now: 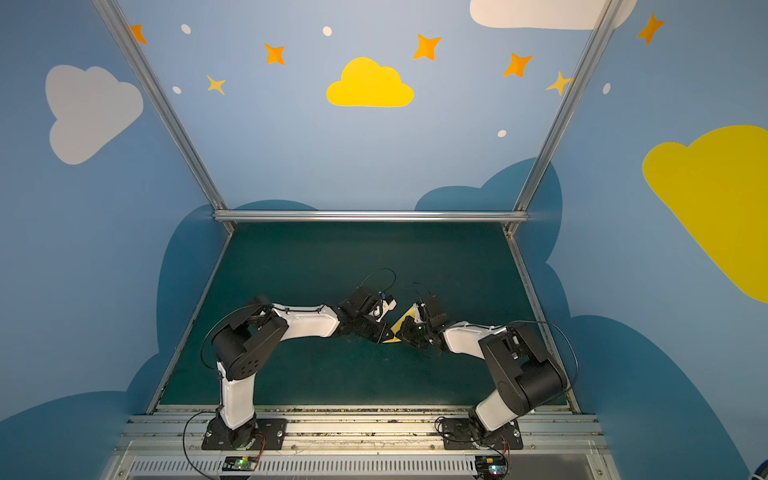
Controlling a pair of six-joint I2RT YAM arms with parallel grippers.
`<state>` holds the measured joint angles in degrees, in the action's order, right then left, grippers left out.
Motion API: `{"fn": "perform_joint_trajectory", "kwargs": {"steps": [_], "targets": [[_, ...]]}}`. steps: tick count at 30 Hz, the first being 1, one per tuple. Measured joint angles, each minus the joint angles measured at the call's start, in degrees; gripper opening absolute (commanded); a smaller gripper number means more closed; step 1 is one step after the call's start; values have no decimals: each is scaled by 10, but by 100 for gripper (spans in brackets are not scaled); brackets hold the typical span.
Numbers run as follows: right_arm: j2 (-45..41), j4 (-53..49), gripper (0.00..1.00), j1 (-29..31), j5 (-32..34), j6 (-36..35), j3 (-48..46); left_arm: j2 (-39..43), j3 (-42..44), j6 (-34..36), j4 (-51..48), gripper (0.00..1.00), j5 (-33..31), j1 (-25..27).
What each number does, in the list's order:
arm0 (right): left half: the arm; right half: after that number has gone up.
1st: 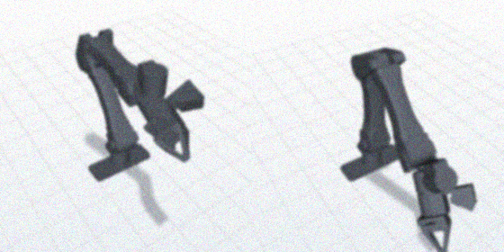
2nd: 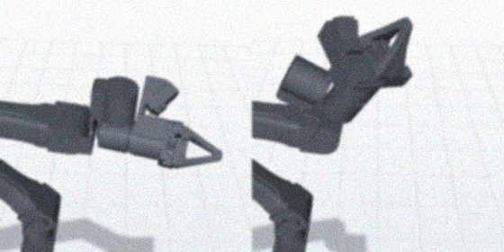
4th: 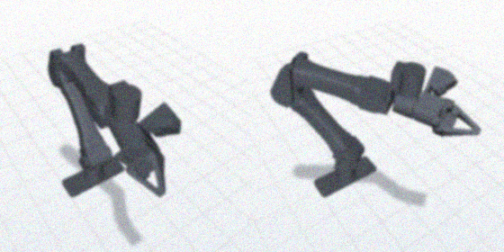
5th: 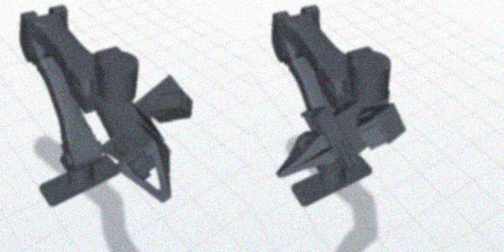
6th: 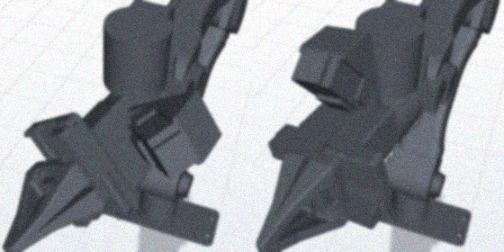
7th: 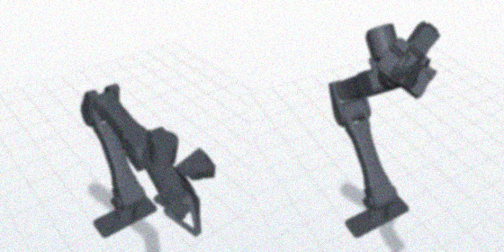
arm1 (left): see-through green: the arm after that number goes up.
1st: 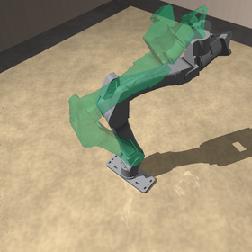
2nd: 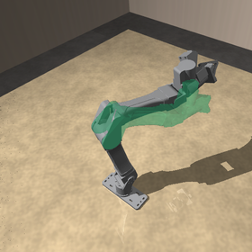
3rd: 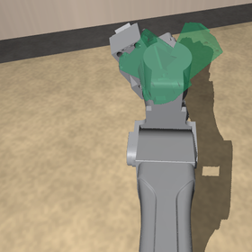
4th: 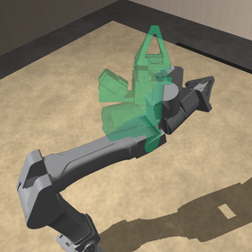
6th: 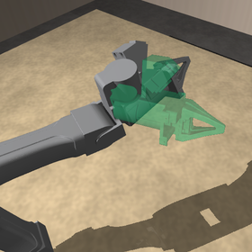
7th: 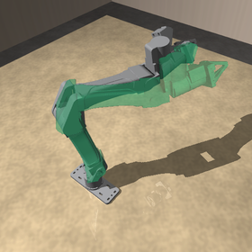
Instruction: Fold a paper plane with a square sheet of paper (fold left side to right side)
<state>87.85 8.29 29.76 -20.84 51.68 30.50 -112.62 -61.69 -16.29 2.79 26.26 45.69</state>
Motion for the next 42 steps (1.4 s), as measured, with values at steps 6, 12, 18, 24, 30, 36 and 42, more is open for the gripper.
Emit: {"fn": "perform_joint_trajectory", "kwargs": {"steps": [6,12,18,24,30,36,42], "targets": [[-44,6,0,-24,-7,-3,-46,0,0,0,0,3,0,-1],[-105,-40,1,-88,-7,-21,-79,0,0,2,0,3,0,-1],[-219,-137,28,-144,22,-25,-118,0,0,2,0,3,0,-2],[-257,-147,43,-149,-4,-8,-129,0,1,2,2,3,1,-2],[-203,-53,43,-150,-49,28,-137,0,2,2,3,3,2,-2],[-149,31,42,-139,-67,59,-139,0,2,2,4,3,2,-2],[-106,87,38,-121,-64,78,-130,0,3,2,5,3,2,-2]]}}
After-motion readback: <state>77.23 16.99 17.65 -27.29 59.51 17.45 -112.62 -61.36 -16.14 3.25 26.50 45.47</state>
